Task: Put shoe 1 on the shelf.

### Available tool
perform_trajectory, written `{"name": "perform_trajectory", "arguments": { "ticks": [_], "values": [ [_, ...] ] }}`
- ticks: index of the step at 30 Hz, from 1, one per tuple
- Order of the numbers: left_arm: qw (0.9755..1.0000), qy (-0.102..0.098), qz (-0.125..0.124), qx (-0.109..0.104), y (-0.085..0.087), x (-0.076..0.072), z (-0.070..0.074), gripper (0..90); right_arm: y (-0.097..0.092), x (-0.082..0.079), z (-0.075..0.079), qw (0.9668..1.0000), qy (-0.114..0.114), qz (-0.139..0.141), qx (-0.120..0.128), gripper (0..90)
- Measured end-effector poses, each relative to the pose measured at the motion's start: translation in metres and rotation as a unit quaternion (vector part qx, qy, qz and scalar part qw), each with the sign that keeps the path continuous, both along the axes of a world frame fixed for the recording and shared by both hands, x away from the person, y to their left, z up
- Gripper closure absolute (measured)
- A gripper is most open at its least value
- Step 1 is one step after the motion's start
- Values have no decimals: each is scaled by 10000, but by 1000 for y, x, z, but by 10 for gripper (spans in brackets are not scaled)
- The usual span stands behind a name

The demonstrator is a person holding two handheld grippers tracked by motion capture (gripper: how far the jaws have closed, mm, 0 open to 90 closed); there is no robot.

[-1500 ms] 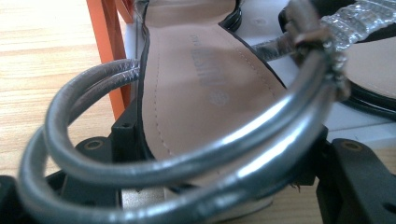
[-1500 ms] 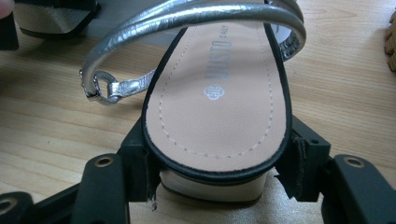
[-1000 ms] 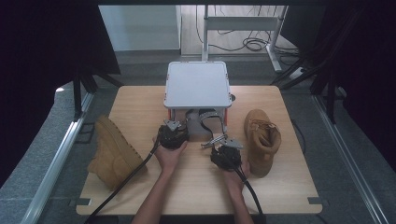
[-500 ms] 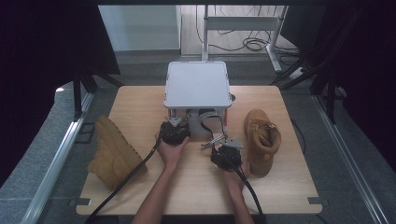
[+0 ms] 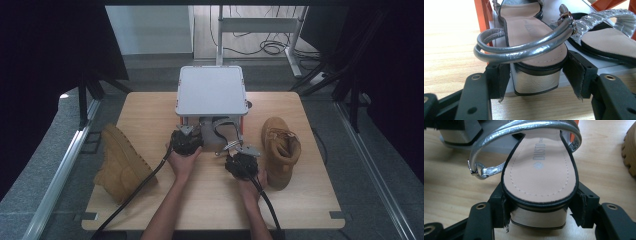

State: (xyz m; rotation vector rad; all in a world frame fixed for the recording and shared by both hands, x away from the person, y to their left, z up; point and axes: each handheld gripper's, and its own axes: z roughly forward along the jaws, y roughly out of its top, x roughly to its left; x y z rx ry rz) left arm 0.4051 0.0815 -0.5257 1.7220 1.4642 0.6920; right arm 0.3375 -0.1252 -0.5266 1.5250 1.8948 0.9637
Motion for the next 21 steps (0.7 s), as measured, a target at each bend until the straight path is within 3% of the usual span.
{"name": "perform_trajectory", "arguments": {
  "ticks": [21],
  "values": [
    [10000, 53, 1, -47, 1, 1, 1, 395, 18, 47, 9, 9996, -116, -204, -145, 415]
  ]
}}
